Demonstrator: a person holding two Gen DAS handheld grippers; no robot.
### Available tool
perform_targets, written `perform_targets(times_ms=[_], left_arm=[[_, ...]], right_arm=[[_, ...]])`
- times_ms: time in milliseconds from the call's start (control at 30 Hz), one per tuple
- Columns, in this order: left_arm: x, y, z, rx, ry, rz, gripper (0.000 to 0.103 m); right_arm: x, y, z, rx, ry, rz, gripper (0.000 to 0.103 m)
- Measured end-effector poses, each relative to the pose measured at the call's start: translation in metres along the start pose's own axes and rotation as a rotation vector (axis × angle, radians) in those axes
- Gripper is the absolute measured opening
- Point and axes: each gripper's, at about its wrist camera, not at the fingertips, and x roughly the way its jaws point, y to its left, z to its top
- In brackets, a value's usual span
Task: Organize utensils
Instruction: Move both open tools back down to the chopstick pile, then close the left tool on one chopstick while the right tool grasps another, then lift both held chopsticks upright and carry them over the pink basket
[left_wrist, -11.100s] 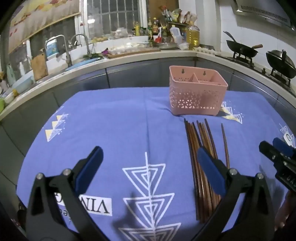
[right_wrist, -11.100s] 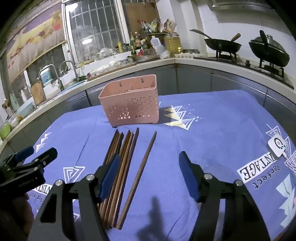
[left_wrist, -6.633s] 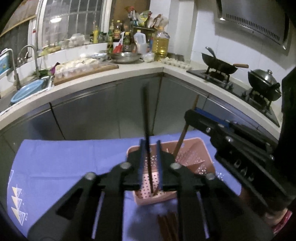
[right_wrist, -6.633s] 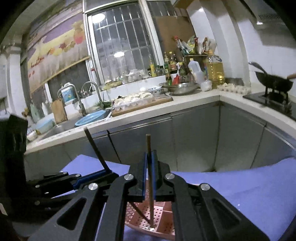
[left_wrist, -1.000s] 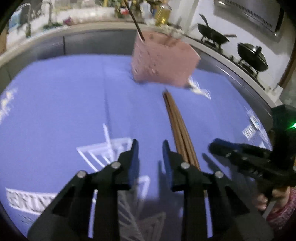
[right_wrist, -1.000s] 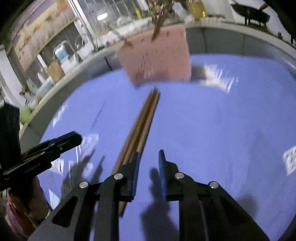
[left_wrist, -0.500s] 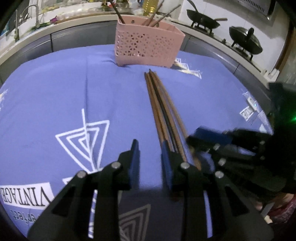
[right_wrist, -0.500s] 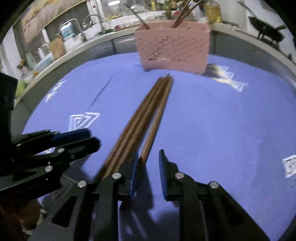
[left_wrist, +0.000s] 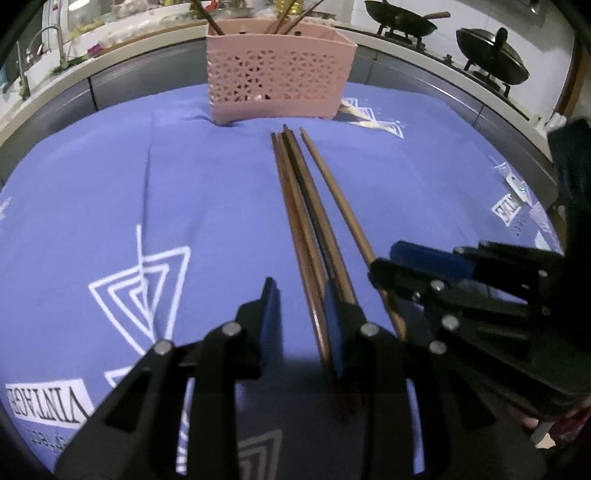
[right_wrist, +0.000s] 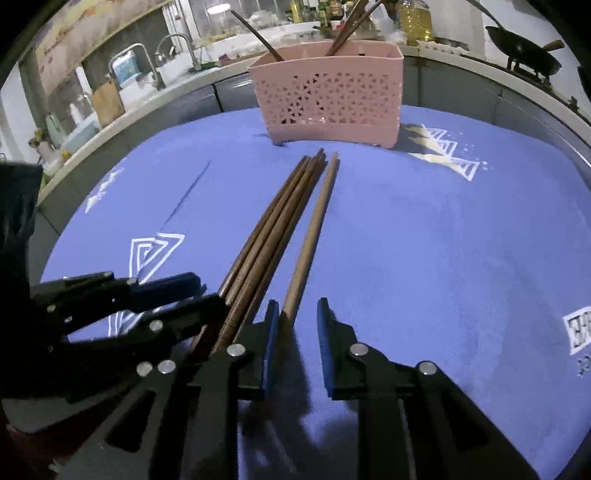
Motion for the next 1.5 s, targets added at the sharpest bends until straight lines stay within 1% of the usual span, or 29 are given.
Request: perform_targets(times_ms=[33, 67, 100, 133, 267, 333, 400, 467, 500, 600, 667, 767, 833, 867, 933, 1033, 1133, 1233, 1300, 1400, 1500], left_arm=[[0.001, 0.001, 0.001, 0.003, 0.001, 0.018, 0.025], [0.002, 0.003, 0.003, 0.000, 0.004, 0.012, 0.025], [0.002, 0.007, 0.004, -0.013, 0.009, -0.002, 0.025], [0.002, 0.009, 0.005, -0.020, 0.013, -0.008, 0.025], [0.006, 0.004, 0.008, 0.005, 0.027, -0.004, 0.025], [0.007, 0.002, 0.010, 0.009, 0.031, 0.001, 0.025], [0.009, 0.001, 0.011, 0.022, 0.031, 0.018, 0.025], [0.009, 0.002, 0.011, 0.033, 0.029, 0.049, 0.012], [0.009, 0.004, 0.010, 0.032, 0.030, 0.050, 0.007], [0.005, 0.016, 0.007, 0.004, 0.042, 0.030, 0.007], [0.004, 0.020, 0.007, -0.005, 0.042, 0.029, 0.007], [0.009, 0.016, 0.013, 0.003, 0.048, 0.050, 0.007], [0.013, 0.012, 0.019, 0.023, 0.049, 0.046, 0.007], [0.013, 0.013, 0.020, 0.026, 0.050, 0.042, 0.007], [0.011, 0.017, 0.017, 0.029, 0.051, 0.030, 0.007], [0.004, 0.023, 0.008, 0.039, 0.054, 0.028, 0.007], [0.001, 0.027, 0.008, 0.035, 0.075, 0.018, 0.007], [0.012, 0.025, 0.026, 0.064, 0.093, 0.034, 0.007], [0.024, 0.023, 0.043, 0.085, 0.098, 0.038, 0.007], [0.046, 0.022, 0.075, 0.097, 0.115, 0.042, 0.007], [0.066, 0.024, 0.106, 0.079, 0.129, 0.040, 0.007]], right_arm=[[-0.002, -0.001, 0.000, -0.003, -0.004, -0.004, 0.022], [-0.003, 0.000, 0.000, -0.010, -0.010, -0.018, 0.022], [-0.005, -0.001, 0.001, -0.019, -0.018, -0.053, 0.022], [-0.006, -0.003, 0.001, -0.020, -0.021, -0.059, 0.022], [-0.008, -0.008, 0.005, 0.006, -0.026, -0.010, 0.022], [-0.007, -0.006, 0.007, 0.003, -0.029, -0.003, 0.022], [-0.002, -0.002, 0.007, -0.013, -0.010, -0.004, 0.022], [0.004, -0.004, 0.004, -0.020, 0.000, -0.008, 0.021], [0.002, -0.004, 0.003, -0.022, -0.005, -0.023, 0.021], [-0.003, -0.014, 0.002, 0.006, -0.010, -0.053, 0.021], [-0.005, -0.020, 0.003, 0.028, -0.012, -0.047, 0.021], [-0.001, -0.017, 0.007, 0.013, -0.002, -0.056, 0.021], [0.004, -0.014, 0.009, 0.001, 0.002, -0.052, 0.021], [0.004, -0.015, 0.010, -0.001, 0.004, -0.051, 0.014], [0.002, -0.025, 0.009, 0.015, 0.017, -0.049, 0.008], [-0.005, -0.042, 0.006, 0.046, 0.038, -0.047, 0.008], [-0.007, -0.050, 0.006, 0.039, 0.068, -0.017, 0.008], [0.004, -0.053, 0.024, 0.055, 0.084, -0.006, 0.008], [0.017, -0.052, 0.043, 0.064, 0.095, 0.015, 0.008], [0.041, -0.052, 0.077, 0.039, 0.091, 0.003, 0.008], [0.063, -0.050, 0.106, 0.013, 0.093, -0.022, 0.008]])
